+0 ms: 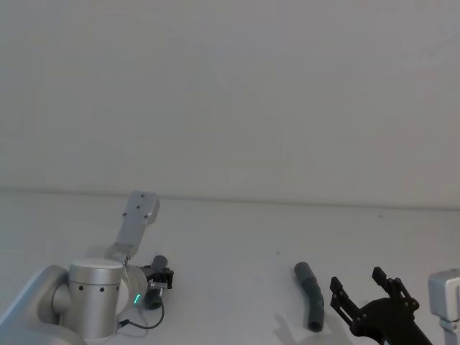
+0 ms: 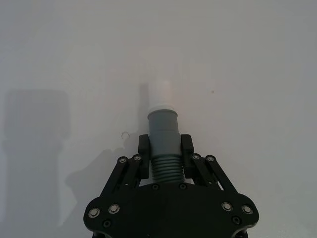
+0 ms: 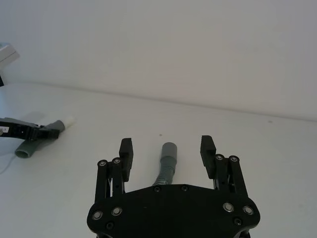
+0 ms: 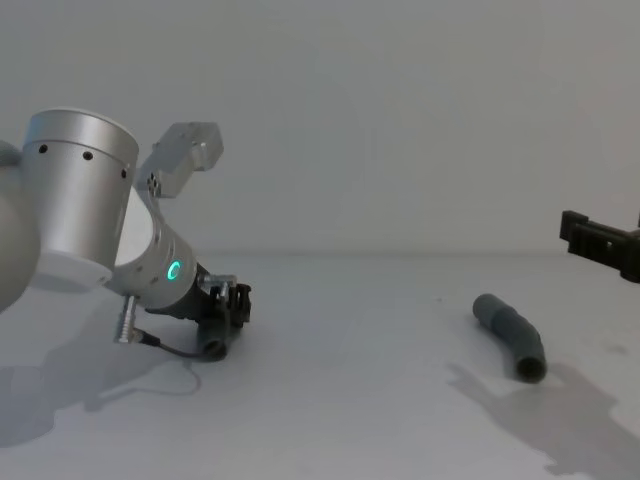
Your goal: Use both hands to pick up one end of the pipe from the table, align the ends, and insert them.
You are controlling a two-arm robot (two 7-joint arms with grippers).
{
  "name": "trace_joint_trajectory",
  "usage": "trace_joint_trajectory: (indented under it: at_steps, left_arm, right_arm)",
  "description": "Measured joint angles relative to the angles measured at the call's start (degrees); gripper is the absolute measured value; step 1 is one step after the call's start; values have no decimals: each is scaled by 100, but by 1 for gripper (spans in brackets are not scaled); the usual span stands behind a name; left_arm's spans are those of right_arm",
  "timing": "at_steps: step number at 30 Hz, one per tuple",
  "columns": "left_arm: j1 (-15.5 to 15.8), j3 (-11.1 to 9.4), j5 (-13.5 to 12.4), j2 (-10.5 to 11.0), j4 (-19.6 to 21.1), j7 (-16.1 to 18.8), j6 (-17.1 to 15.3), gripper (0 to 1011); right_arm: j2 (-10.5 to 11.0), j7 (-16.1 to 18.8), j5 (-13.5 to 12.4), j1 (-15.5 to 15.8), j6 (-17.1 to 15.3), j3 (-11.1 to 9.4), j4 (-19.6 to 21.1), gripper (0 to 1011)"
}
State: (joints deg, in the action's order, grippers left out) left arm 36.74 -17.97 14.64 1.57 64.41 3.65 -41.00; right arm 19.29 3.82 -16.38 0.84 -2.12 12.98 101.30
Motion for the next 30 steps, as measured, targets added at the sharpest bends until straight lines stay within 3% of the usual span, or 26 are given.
trace_joint_trajectory:
  at_steps: [10,16,20,24,30]
  left_arm:
    - [0,0,1,0,0,0,0,336]
    - [0,0,1,0,0,0,0,336]
    - [0,0,1,0,0,1,0,336]
    - [0,0,1,-1,0,0,0,336]
    - [0,0,1,0,0,0,1,336]
  right_arm:
    - [-15,-73,171,-102,-526,145,164,828]
    - [-6,-96,311,-301,-1132,301,225,828]
    - [-46,-124,407,-534,-1715,426,213,828]
    - [-166,-191,474,-802,-2266,516,118,828]
    - [-382,-365,558,-1073,-2820,562,-48,828]
